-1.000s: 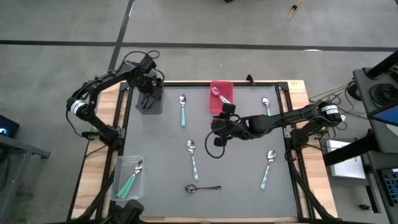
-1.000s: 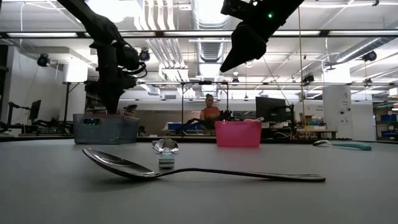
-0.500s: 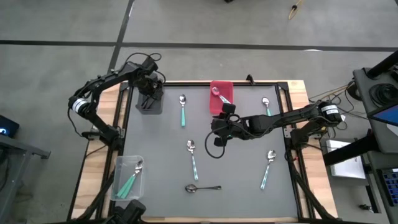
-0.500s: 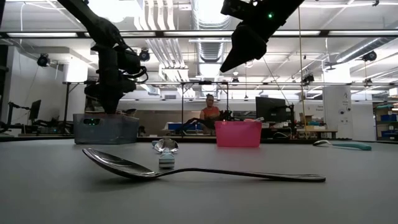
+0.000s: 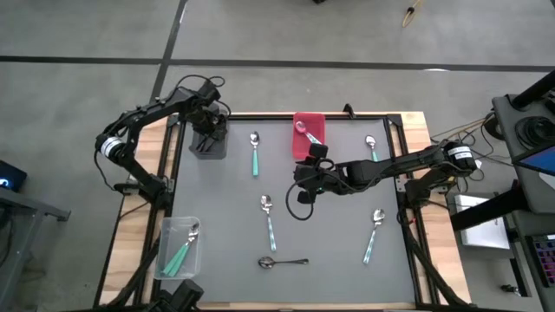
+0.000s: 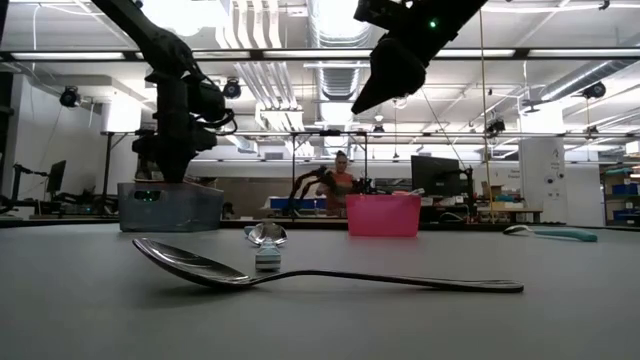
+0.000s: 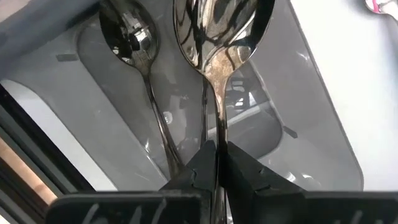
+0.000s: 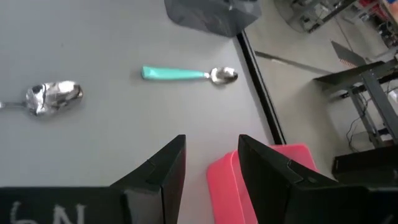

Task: Sort silverware by color (type)
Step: Put the black spoon into the black bin

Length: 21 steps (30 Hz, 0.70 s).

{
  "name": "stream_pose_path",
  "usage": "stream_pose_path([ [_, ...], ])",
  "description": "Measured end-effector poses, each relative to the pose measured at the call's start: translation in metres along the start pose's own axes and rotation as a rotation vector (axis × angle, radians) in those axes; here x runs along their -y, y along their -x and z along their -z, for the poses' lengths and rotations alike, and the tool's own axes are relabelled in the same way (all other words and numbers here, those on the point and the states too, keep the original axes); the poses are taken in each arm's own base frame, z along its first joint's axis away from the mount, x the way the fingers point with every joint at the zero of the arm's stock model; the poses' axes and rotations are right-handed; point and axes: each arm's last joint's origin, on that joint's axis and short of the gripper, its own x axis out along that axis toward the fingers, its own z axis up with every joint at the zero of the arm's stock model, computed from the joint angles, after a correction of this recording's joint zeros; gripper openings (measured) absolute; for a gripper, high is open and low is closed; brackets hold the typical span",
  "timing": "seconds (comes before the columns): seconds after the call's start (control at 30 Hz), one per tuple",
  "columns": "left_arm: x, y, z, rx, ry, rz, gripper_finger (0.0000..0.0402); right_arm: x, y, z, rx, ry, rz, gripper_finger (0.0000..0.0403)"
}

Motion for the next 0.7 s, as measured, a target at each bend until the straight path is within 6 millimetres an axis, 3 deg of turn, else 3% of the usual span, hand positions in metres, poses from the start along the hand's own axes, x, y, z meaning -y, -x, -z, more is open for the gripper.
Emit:
stream_pose_path([
  [0.4, -0.003, -0.001, 0.000, 0.004, 0.084, -0.043, 0.0003, 0.000, 0.000, 0.002, -0.015, -0.001, -0.001, 0.0139],
  [0.7, -0.003, -0.015, 0.000, -0.044, 0.119, -0.049, 0.0003, 0.000, 0.000, 0.002, -0.016, -0.007, -0.001, 0.0139],
])
